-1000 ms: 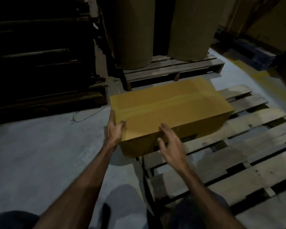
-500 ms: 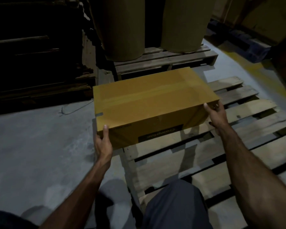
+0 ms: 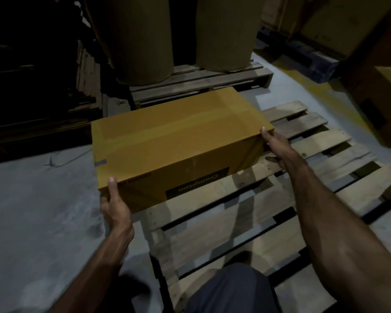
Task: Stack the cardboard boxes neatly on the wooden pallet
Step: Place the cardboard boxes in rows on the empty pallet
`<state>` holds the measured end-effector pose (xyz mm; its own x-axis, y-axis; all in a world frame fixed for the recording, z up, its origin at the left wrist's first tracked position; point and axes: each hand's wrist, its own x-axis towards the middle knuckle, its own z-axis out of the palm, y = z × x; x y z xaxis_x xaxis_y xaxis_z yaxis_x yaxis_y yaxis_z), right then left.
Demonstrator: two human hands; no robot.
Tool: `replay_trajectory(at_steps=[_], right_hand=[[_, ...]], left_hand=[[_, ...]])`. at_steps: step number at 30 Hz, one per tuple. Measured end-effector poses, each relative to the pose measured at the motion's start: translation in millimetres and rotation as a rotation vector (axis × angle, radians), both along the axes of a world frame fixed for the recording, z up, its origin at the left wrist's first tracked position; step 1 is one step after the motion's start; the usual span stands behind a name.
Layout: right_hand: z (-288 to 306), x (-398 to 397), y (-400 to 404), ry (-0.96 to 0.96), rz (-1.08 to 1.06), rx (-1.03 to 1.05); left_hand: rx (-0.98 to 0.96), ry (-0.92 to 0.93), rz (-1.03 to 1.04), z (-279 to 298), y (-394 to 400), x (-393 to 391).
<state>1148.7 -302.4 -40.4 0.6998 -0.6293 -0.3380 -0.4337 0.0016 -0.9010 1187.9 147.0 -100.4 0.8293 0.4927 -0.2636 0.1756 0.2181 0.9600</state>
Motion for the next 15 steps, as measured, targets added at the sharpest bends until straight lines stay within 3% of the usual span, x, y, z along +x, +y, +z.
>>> replay_trajectory(at_steps=[15], right_hand=[[-7.4,45.2,-16.9,-0.030,0.011,-0.052]], left_hand=[[-0.019,0.005,-0.136,-11.0,2.2,43.9]])
